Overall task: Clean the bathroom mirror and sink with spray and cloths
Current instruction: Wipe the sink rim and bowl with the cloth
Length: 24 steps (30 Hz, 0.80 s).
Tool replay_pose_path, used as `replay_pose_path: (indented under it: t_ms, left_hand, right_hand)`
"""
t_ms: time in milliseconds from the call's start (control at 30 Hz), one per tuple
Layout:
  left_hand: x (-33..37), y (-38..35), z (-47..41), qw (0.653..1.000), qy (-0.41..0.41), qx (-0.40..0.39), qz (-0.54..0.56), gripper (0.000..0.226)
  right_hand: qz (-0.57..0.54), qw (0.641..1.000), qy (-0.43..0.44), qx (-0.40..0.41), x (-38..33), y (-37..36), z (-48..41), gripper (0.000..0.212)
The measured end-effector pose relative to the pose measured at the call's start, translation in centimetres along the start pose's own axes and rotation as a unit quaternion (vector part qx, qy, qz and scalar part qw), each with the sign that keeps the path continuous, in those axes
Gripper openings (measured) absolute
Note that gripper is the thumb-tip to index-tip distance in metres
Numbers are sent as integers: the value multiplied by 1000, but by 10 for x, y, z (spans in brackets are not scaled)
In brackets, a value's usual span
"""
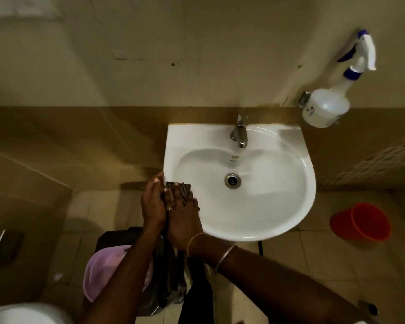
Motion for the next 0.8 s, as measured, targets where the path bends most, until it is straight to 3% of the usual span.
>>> replay_pose_path:
  t_ms: [133,433,633,800]
  left_hand:
    - [22,24,-77,997,6,78,8,35]
    - [13,13,-89,995,38,65,66,37]
    - [19,-10,-103,996,50,30,70,30]
    - [21,-21,-109,998,50,21,44,34]
  right_hand:
    - [-10,999,32,-16,-23,-6,-100,78]
    - [26,998,13,55,-9,29,-171,56]
    - [28,992,14,121,35,54,-209,51]
    - [68,976,-76,192,108,74,-200,56]
Point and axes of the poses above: each hand's wrist, its own z-axis away from the middle knuckle, its own y-axis out of the back of the hand, x = y × z, the point moved 1 cm from there along -z, towards the middle knuckle, and after that the axes turned 3 degrees about y, right-handed, at the moved point
